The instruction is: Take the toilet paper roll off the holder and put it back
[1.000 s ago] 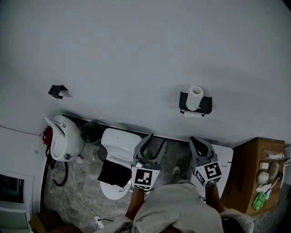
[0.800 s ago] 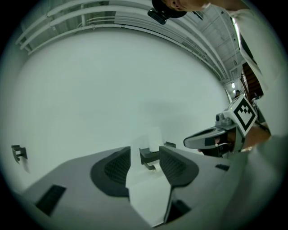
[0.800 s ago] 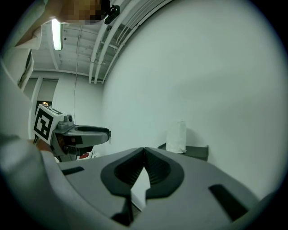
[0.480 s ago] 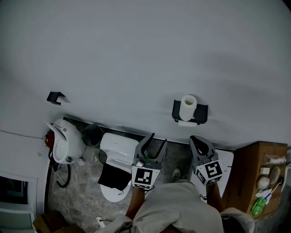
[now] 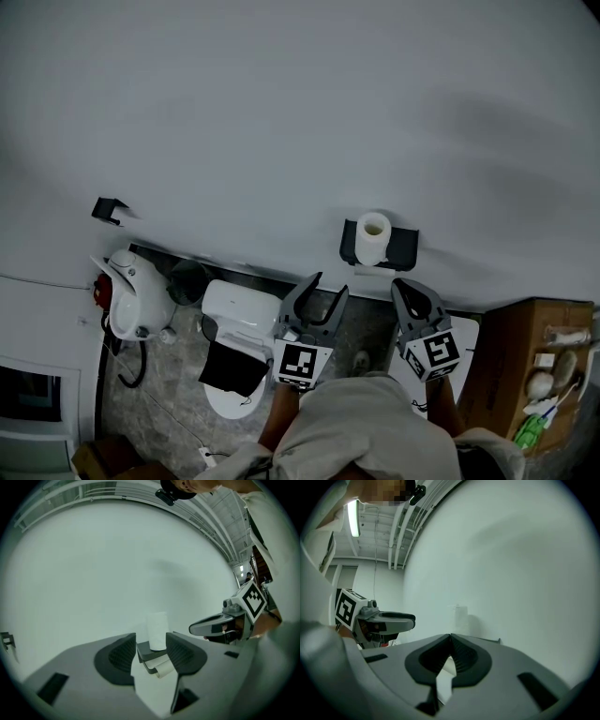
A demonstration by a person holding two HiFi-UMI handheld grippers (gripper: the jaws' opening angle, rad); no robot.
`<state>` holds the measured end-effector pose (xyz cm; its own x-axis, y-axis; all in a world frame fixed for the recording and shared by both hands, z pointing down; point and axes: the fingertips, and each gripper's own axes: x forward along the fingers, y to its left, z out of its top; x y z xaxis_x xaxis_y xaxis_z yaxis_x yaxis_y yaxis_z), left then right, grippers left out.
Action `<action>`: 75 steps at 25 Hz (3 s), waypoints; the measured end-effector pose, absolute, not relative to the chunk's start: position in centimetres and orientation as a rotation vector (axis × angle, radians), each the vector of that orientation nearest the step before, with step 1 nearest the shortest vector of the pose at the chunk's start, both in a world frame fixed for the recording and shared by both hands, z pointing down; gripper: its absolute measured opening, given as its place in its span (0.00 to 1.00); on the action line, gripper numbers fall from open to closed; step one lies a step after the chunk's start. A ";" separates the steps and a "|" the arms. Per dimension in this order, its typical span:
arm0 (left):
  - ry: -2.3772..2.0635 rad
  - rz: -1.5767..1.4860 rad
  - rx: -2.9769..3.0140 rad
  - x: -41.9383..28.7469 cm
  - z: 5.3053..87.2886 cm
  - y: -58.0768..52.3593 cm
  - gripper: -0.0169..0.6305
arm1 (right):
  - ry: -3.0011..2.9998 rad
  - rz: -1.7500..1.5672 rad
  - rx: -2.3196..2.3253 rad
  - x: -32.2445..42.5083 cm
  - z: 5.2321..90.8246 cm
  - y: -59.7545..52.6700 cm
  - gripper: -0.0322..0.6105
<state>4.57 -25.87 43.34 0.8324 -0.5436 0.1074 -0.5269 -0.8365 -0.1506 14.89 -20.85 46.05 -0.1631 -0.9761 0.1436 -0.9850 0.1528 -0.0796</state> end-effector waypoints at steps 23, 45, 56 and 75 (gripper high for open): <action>0.639 -0.284 -2.980 9.7 44.3 -28.1 0.42 | -2.221 0.272 2.124 18.5 46.6 -22.3 0.05; 0.294 -0.340 -3.033 14.2 45.2 -29.2 0.53 | -2.000 0.277 2.303 20.5 46.8 -22.2 0.05; 0.284 -0.401 -3.015 15.2 46.1 -29.6 0.53 | -1.977 0.279 2.315 20.2 46.7 -22.0 0.05; 0.278 -0.386 -3.010 15.4 46.1 -29.7 0.48 | -1.950 0.273 2.335 20.2 46.2 -21.1 0.05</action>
<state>15.36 -29.69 46.11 0.9513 -0.1917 0.2412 -0.1679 -0.9790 -0.1157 20.18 -21.10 46.18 0.1702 -0.9666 0.1918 -0.9821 -0.1824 -0.0474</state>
